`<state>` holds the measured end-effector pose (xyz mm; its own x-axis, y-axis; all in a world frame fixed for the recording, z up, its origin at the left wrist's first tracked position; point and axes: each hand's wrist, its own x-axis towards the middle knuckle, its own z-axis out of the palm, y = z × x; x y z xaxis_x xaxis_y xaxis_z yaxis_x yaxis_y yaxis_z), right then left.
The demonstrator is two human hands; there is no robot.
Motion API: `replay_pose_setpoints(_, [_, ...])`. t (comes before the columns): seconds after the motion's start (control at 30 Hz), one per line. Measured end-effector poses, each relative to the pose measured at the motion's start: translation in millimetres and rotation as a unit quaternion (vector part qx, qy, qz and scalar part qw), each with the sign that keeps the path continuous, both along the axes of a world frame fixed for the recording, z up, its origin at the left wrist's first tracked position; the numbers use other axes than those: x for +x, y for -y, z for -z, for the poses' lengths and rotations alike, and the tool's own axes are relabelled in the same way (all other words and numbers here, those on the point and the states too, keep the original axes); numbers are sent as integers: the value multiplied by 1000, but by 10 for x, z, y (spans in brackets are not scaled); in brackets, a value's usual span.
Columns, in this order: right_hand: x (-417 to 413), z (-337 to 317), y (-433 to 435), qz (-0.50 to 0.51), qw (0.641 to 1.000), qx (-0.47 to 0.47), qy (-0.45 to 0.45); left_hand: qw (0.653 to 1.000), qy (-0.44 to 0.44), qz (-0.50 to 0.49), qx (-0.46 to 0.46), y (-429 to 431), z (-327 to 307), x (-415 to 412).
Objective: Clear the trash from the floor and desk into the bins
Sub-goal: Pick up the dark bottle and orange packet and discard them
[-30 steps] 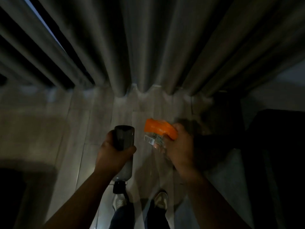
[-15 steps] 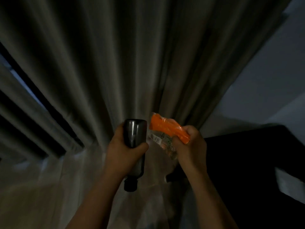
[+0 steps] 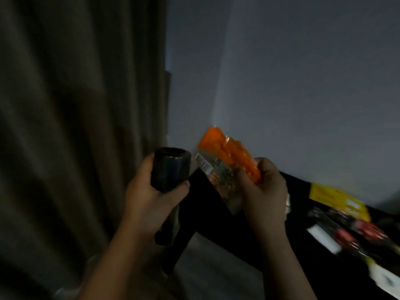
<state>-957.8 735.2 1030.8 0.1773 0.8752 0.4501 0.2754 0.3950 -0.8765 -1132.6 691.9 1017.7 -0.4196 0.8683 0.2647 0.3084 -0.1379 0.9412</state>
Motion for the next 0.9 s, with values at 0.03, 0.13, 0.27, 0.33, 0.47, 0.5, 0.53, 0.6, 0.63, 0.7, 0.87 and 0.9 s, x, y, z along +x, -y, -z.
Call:
replay_pose_setpoints(0.03, [181, -66, 57, 30, 1000, 10, 1, 999, 9, 31, 2, -39, -58, 164])
replay_pose_setpoints(0.13, [705, -242, 280, 107, 994, 29, 9, 993, 47, 108, 14, -133, -193, 638])
replay_pose_setpoints(0.27, [1394, -410, 667, 187, 982, 19, -21, 976, 52, 211, 30, -104, -375, 1316])
replay_pose_setpoints(0.33, [1732, -447, 868, 225, 974, 27, -26, 969, 50, 239, 39, -53, -446, 1667])
replay_pose_setpoints(0.47, [2473, -502, 1368, 307, 949, 64, -33, 945, 48, 320, 58, 121, -559, 2504])
replay_pose_setpoints(0.5, [2679, -524, 1516, 326, 942, 74, -31, 937, 46, 341, 66, 196, -588, 2743])
replay_pose_setpoints(0.53, [2883, -541, 1661, 342, 936, 81, -28, 929, 45, 358, 76, 284, -613, 2979])
replay_pose_setpoints(0.6, [3286, -560, 1960, 372, 924, 84, -18, 915, 50, 388, 95, 496, -649, 3441])
replay_pose_setpoints(0.63, [3486, -563, 2103, 387, 918, 85, -14, 909, 50, 401, 102, 607, -665, 3664])
replay_pose_setpoints(0.7, [3891, -562, 2394, 417, 905, 86, -11, 897, 53, 427, 104, 846, -695, 4114])
replay_pose_setpoints(0.87, [4843, -568, 3216, 497, 863, 88, 3, 866, 68, 483, 106, 1433, -696, 5295])
replay_pose_setpoints(0.9, [4974, -570, 3353, 506, 858, 90, 5, 859, 73, 494, 110, 1516, -675, 5478])
